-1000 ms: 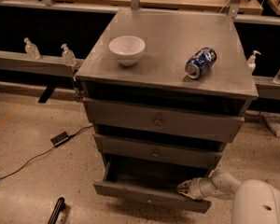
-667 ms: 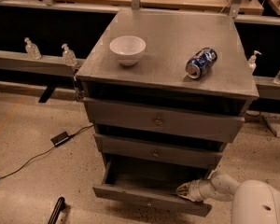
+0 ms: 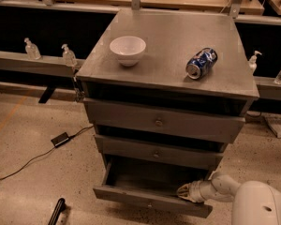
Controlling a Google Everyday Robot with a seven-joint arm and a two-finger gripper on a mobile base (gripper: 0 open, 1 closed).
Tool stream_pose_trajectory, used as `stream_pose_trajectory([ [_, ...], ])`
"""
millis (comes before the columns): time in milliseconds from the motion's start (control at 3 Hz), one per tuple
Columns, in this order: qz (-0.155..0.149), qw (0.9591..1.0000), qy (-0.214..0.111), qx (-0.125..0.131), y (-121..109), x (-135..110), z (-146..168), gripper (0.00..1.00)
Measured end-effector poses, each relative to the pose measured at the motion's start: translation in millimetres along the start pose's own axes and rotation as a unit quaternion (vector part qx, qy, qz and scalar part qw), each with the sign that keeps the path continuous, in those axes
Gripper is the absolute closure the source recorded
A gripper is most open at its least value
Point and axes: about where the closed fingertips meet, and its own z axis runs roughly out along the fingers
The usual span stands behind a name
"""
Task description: Open bottom drawer
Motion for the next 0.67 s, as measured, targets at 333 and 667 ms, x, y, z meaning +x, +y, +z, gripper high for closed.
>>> stream_pose_trajectory([
  [333, -0.038, 0.9969, -0.065, 0.025, -26, -38, -4, 1.00],
  [667, -0.069, 0.9891, -0.120, 0.049, -61, -73, -7, 1.00],
])
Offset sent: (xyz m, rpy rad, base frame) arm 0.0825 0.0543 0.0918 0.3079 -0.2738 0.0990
